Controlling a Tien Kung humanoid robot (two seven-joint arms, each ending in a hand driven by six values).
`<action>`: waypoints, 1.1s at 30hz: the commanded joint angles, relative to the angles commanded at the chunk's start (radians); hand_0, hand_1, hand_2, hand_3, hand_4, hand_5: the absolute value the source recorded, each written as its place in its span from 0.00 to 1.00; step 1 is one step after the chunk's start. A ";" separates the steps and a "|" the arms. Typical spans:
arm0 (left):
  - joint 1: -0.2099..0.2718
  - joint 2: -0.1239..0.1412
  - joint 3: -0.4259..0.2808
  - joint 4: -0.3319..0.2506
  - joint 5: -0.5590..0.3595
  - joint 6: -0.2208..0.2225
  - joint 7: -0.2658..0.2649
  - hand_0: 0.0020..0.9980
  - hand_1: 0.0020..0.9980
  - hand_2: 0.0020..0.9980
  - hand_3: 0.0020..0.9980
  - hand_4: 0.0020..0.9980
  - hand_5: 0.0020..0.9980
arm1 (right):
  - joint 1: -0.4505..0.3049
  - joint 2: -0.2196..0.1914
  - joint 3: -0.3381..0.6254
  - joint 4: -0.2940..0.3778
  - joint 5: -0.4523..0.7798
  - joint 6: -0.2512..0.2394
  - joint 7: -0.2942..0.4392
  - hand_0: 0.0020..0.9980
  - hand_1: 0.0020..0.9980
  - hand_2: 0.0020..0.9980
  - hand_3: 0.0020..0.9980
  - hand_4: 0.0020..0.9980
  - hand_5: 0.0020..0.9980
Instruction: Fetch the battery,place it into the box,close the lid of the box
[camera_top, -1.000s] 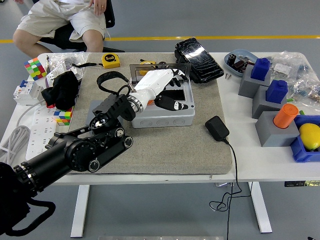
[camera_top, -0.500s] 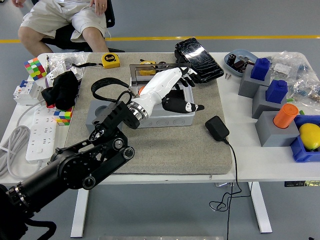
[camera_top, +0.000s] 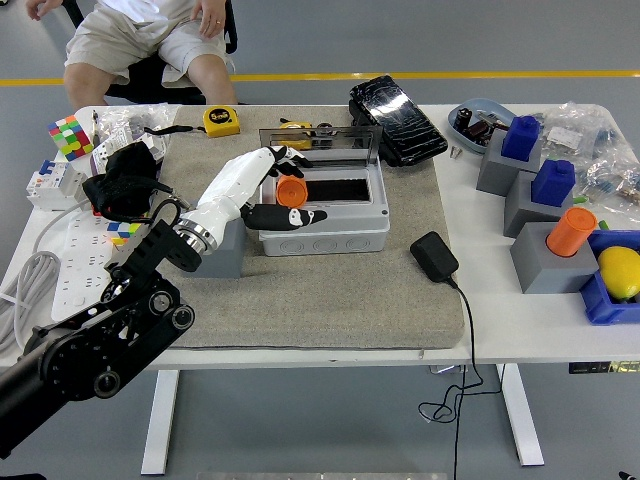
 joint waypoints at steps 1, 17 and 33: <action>0.003 0.004 0.001 -0.001 0.000 0.000 0.000 0.59 0.68 0.64 0.66 1.00 0.41 | 0.000 0.000 -0.001 0.000 0.000 0.000 0.000 0.56 0.59 0.59 0.55 0.93 0.48; 0.053 0.041 -0.008 0.015 0.016 0.004 0.002 0.59 0.68 0.64 0.66 1.00 0.41 | -0.005 0.001 0.009 -0.001 0.000 0.001 0.000 0.56 0.59 0.59 0.55 0.93 0.48; -0.005 -0.073 0.050 0.051 0.019 -0.001 0.007 0.58 0.68 0.66 0.66 1.00 0.44 | -0.005 0.003 0.014 0.001 -0.003 0.000 0.001 0.55 0.59 0.59 0.55 0.92 0.48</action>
